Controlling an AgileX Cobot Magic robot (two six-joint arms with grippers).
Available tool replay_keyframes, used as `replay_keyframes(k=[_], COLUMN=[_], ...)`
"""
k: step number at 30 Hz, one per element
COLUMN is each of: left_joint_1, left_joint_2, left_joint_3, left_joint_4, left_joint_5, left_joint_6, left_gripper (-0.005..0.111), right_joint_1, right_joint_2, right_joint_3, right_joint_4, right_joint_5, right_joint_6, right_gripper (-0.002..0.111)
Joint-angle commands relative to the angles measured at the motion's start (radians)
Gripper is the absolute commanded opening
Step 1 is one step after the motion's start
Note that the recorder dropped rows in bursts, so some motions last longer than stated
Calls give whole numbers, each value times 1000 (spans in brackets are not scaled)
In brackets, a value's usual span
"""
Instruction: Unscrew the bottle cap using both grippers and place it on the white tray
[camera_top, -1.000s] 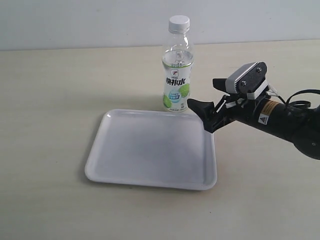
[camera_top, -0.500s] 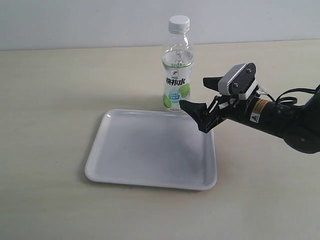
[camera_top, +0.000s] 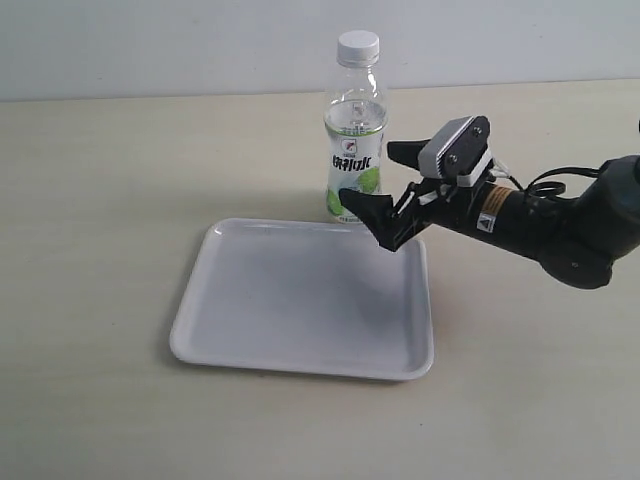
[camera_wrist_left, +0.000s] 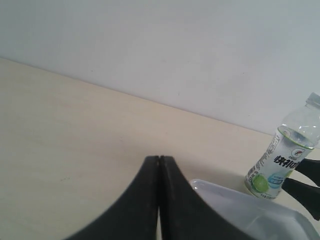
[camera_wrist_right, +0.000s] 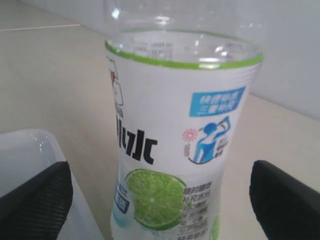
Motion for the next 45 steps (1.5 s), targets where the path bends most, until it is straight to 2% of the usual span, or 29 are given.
replay_keyframes(k=[1, 18, 25, 32, 35, 41, 45], left_joint_1=[2, 2, 2, 2, 2, 2, 2], left_joint_2=[-6, -6, -6, -6, -6, -6, -6], left_joint_3=[0, 0, 0, 0, 0, 0, 0], left_joint_4=[-3, -3, -2, -2, -2, -2, -2], left_joint_5=[-2, -2, -2, -2, -2, -2, -2], left_joint_6=[2, 2, 2, 2, 2, 2, 2], left_gripper=[1, 1, 1, 1, 1, 1, 1], right_joint_1=[12, 29, 45, 45, 45, 45, 45], right_joint_2=[32, 97, 107, 143, 150, 152, 152], right_joint_3=[-42, -174, -214, -234, -234, -234, -234], right_joint_4=[-10, -55, -53, -59, -54, -54, -56], right_joint_5=[-13, -10, 82, 53, 33, 33, 33], right_joint_6=[7, 57, 124, 133, 135, 226, 236], right_gripper=[91, 91, 91, 90, 82, 50, 37])
